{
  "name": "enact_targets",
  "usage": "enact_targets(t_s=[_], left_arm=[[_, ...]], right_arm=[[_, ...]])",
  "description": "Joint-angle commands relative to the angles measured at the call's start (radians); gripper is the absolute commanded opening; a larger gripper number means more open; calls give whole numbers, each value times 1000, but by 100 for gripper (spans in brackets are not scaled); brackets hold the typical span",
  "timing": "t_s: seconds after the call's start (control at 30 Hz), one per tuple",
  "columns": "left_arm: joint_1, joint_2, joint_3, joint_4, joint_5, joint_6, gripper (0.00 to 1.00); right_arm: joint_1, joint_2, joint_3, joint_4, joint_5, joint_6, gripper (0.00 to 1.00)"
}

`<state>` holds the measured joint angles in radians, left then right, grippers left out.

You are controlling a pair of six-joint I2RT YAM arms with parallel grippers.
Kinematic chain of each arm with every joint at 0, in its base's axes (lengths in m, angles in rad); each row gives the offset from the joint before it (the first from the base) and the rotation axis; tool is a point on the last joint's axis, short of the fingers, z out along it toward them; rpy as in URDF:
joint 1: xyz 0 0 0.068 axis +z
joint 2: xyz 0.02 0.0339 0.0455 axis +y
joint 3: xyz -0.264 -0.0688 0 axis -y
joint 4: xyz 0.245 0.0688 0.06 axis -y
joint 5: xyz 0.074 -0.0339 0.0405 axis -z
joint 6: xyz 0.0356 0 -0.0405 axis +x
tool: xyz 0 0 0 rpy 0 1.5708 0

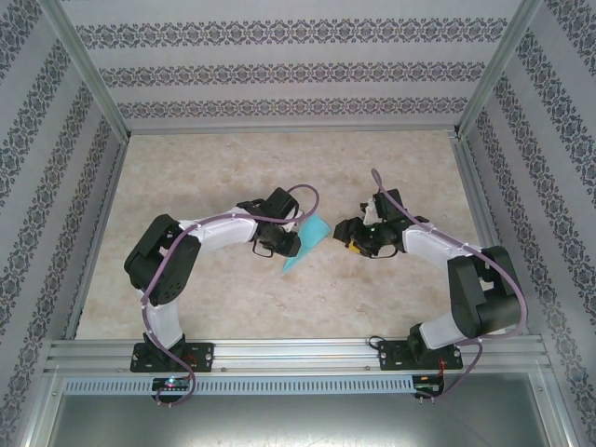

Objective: Fold a paper plane with a square sheet of paper (pick it up from the middle)
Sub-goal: Move a paper plane to the center of the table.

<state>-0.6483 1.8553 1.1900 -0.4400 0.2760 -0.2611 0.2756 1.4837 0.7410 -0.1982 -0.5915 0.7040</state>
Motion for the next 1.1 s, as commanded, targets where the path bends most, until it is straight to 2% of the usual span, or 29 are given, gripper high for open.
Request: enact_targets(t_s=[0.0, 0.47, 0.83, 1.07], left_arm=[[-7, 25, 27, -18, 15, 14, 27], [49, 15, -19, 53, 115, 1, 11], [129, 15, -97, 195, 289, -62, 10], [151, 11, -127, 228, 328, -75, 10]], right_arm=[[44, 14, 8, 43, 2, 36, 56], [150, 132, -42, 296, -43, 214, 56], [218, 217, 0, 373, -41, 298, 57], [246, 257, 39, 394, -40, 323, 57]])
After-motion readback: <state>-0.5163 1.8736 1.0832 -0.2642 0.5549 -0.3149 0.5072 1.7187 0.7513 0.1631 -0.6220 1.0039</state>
